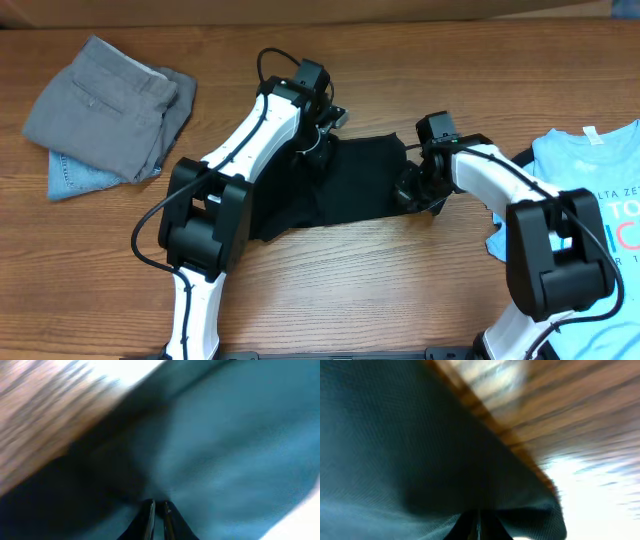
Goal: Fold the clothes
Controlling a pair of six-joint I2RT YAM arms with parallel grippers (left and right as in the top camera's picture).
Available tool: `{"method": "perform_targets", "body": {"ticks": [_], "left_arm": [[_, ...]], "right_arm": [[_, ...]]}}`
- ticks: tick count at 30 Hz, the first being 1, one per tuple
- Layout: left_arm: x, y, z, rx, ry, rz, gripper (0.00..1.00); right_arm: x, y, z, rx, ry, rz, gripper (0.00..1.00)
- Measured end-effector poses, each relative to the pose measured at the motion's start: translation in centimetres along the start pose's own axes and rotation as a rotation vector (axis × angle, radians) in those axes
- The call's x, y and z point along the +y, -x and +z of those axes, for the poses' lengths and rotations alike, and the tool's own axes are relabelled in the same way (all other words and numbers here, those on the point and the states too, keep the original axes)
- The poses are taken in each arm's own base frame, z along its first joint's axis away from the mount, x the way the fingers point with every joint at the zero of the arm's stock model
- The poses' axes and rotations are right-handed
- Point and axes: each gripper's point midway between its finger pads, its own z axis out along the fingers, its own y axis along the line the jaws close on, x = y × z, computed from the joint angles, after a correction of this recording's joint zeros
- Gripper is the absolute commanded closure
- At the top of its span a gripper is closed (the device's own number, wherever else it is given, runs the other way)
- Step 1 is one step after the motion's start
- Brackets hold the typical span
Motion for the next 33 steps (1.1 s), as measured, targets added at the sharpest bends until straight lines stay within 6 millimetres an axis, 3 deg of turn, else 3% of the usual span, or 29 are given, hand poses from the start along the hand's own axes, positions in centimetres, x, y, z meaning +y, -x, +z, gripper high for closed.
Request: {"method": "perform_targets", "body": {"ticks": [6,14,17,20,24,27,29,33], "left_arm": [[3.3,-1.9,1.4,0.038,0.082,-0.083,0.91],[4.1,-3.1,0.3,0.09,0.1,-0.14,0.91],[4.6,-2.5,-2.1,0.092,0.109,-0.169,0.83],[5.6,-1.3,-6.1,0.046,0.12,-0.201,0.67],[7.3,-0.7,-13.0,-0.048,0.14,-0.265,0.52],[8.5,-2.1,-16.8,-0.077,0.149,-0.331,0.48],[9.3,-3.5,-17.7,-0.056,0.146,-0.374,0.45],[11.1,-5.7,-17.0,-0.001,0.101,-0.455,0.31]], "right_arm": [[-0.3,-0.4,0.0,0.034,0.008,0.034,0.96],[-0.9,-1.1,-0.2,0.074,-0.006,0.025,0.95],[-1.5,-1.4,-0.9,0.072,-0.038,-0.005,0.95],[-1.1,-1.1,-2.6,0.025,-0.03,-0.066,0.95],[2.1,0.0,-6.1,-0.101,0.083,-0.197,0.9],[5.0,-0.1,-8.2,-0.167,0.18,-0.307,0.85],[6.5,-0.6,-8.5,-0.177,0.219,-0.361,0.78],[8.8,-1.8,-7.8,-0.175,0.261,-0.447,0.46]]}}
